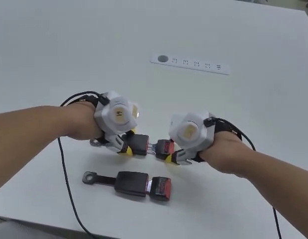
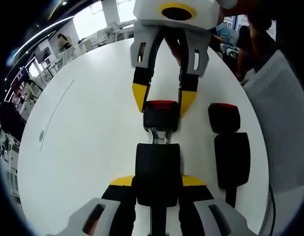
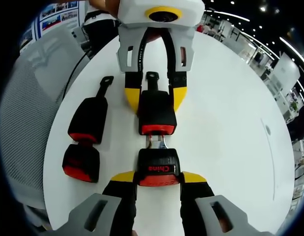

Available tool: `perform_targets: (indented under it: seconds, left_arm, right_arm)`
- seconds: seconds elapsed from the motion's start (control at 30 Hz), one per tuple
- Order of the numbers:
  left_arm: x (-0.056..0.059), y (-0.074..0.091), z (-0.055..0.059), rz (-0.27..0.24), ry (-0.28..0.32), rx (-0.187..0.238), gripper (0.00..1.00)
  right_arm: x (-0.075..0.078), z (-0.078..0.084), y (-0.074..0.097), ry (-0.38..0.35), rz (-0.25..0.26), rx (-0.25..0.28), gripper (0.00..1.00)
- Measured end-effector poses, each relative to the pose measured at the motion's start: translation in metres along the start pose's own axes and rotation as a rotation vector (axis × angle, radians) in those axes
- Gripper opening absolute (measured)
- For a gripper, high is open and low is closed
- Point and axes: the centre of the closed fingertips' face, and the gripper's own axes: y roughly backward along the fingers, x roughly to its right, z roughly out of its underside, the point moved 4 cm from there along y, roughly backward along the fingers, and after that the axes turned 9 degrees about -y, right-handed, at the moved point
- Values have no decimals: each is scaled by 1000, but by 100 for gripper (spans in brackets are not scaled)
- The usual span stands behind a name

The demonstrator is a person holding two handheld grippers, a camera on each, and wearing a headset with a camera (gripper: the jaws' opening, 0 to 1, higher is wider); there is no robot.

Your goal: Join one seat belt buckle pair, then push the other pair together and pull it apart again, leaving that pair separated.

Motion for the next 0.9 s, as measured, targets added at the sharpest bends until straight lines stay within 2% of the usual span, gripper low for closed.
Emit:
perform_targets:
  seconds: [0.27, 0.47, 0.8, 0.9]
  left_arm:
    - [-1, -1, 1, 2, 4, 3, 33]
    - [0, -1, 0, -2, 6, 1, 33]
    - [1, 0, -2, -10, 13, 1, 33]
    - [0, -1, -1, -11, 17, -2, 33]
  right_arm:
    - [0, 15, 10, -20, 6, -1, 30]
    - [2, 34, 20, -32, 14, -8, 31]
    - [10, 72, 43, -58, 36, -60, 31]
    - [9, 80, 48, -43, 46, -77, 31]
